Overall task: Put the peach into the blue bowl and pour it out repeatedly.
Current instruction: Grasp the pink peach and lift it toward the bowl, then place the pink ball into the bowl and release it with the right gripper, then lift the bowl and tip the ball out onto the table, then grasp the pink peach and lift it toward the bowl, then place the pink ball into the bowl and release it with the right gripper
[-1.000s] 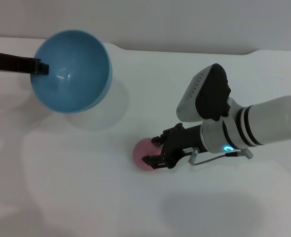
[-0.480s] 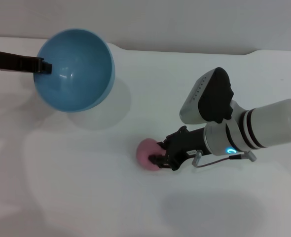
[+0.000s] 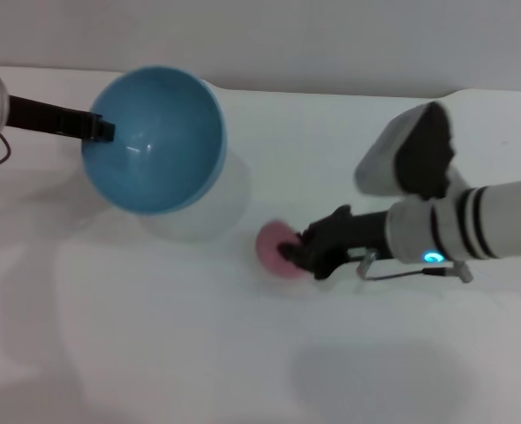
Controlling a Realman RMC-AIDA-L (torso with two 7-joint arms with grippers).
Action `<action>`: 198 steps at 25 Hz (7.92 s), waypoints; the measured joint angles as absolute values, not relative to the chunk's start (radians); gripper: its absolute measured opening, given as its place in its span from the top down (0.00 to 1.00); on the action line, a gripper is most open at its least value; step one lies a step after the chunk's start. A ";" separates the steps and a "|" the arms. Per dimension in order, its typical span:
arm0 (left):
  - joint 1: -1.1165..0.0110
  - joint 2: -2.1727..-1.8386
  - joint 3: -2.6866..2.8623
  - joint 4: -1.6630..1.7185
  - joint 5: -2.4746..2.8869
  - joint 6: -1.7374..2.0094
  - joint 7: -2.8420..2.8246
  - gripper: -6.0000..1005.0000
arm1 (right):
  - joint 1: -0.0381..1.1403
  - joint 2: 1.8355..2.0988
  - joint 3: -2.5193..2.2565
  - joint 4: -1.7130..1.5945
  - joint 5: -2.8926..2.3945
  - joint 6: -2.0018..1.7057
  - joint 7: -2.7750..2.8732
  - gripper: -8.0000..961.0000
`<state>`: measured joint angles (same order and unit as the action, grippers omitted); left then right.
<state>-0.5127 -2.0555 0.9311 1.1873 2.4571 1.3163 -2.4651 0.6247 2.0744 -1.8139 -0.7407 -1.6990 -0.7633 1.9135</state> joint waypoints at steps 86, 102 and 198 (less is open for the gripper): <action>-0.543 -2.064 1.899 0.977 2.468 0.179 -2.615 1.00 | 0.347 2.058 -0.650 -0.946 -2.309 -1.561 2.269 0.38; -0.525 -2.079 2.339 0.684 2.459 -0.738 -2.219 1.00 | 0.351 2.055 -0.622 -0.972 -2.324 -1.613 2.279 0.38; -0.682 -2.057 1.040 1.030 2.703 1.338 -2.610 1.00 | 0.635 2.074 -1.973 -0.923 -2.021 -0.709 2.188 0.79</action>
<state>-0.6816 -2.0567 1.0399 1.0295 2.7030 1.3377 -2.6100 0.6352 2.0736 -1.9725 -0.9232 -2.0209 -0.7092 2.1876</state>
